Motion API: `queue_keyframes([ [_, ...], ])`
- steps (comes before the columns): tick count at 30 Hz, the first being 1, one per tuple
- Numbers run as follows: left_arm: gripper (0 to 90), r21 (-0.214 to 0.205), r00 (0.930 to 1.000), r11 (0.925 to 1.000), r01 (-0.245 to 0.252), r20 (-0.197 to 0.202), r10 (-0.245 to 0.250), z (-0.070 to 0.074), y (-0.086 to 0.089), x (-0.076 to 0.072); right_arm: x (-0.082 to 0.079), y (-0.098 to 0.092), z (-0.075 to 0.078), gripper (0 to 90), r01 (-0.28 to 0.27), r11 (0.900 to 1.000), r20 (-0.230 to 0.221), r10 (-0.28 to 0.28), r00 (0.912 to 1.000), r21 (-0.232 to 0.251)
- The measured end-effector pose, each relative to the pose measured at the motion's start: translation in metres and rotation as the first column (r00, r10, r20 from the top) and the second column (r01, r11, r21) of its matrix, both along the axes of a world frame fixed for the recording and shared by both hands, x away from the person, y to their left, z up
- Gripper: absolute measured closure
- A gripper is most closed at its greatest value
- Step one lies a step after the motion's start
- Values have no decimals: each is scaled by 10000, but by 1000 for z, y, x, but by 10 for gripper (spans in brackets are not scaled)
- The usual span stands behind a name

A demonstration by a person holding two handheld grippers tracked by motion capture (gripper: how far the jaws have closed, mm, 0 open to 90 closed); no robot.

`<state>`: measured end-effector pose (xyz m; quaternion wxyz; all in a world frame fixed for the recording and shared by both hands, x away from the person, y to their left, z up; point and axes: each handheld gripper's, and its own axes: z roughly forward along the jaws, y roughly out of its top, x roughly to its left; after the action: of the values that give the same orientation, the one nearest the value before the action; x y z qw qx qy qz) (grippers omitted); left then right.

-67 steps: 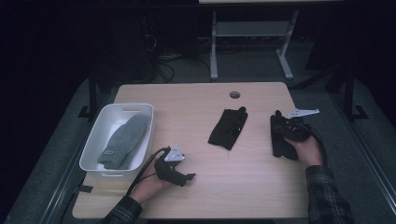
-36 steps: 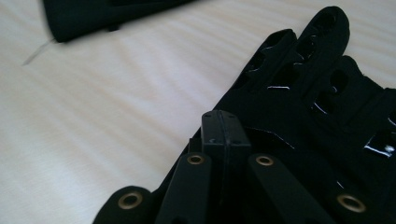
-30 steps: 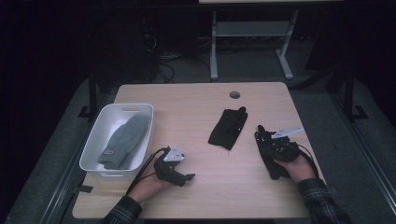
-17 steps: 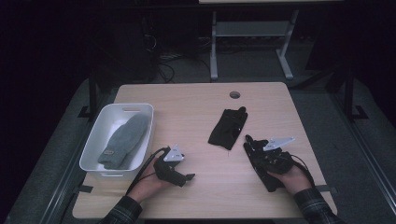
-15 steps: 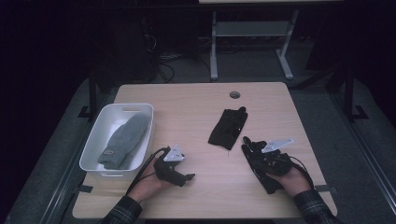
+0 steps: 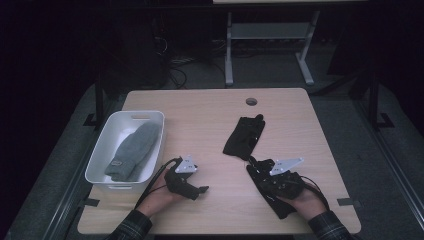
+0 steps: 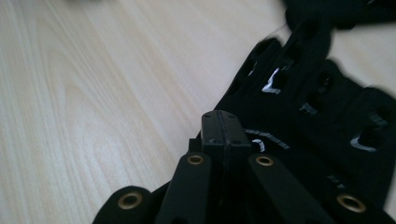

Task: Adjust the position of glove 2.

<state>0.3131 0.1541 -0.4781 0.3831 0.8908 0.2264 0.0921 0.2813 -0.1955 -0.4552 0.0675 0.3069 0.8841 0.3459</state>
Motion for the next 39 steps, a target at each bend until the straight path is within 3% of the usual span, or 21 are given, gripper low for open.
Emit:
queue_keyframes([
  [6, 120, 17, 10000, 10000, 28, 6, -28, 0, 0, 0, 1, -37, 9, 900, 1017, 9942, 380, -1031, 9939, 361],
  [11, 120, 91, 10000, 9999, 66, -5, -66, 0, 1, 0, -10, -71, 3, 900, 1836, 9825, 256, -1844, 9825, 305],
  [14, 120, 88, 10000, 9999, 60, -12, -60, 0, 1, 0, -16, -84, -1, 900, 2051, 9786, 134, -2053, 9786, 158],
  [20, 120, 135, 10000, 9999, 94, 4, -94, 1, 1, 0, -24, -89, -6, 900, 1990, 9800, -140, -1990, 9799, 4],
  [25, 120, 139, 10000, 9999, 90, -7, -90, 1, 1, 0, -26, -80, -8, 900, 1433, 9897, -298, -1433, 9892, -14],
  [35, 120, 122, 10000, 9999, 95, -2, -95, 0, 1, 0, -35, -55, -7, 900, 183, 9998, -404, -180, 9990, 62],
  [39, 120, 122, 10000, 9999, 94, -1, -94, 0, 1, 0, -36, -56, -6, 887, 332, 9993, -316, -327, 9990, 169],
])
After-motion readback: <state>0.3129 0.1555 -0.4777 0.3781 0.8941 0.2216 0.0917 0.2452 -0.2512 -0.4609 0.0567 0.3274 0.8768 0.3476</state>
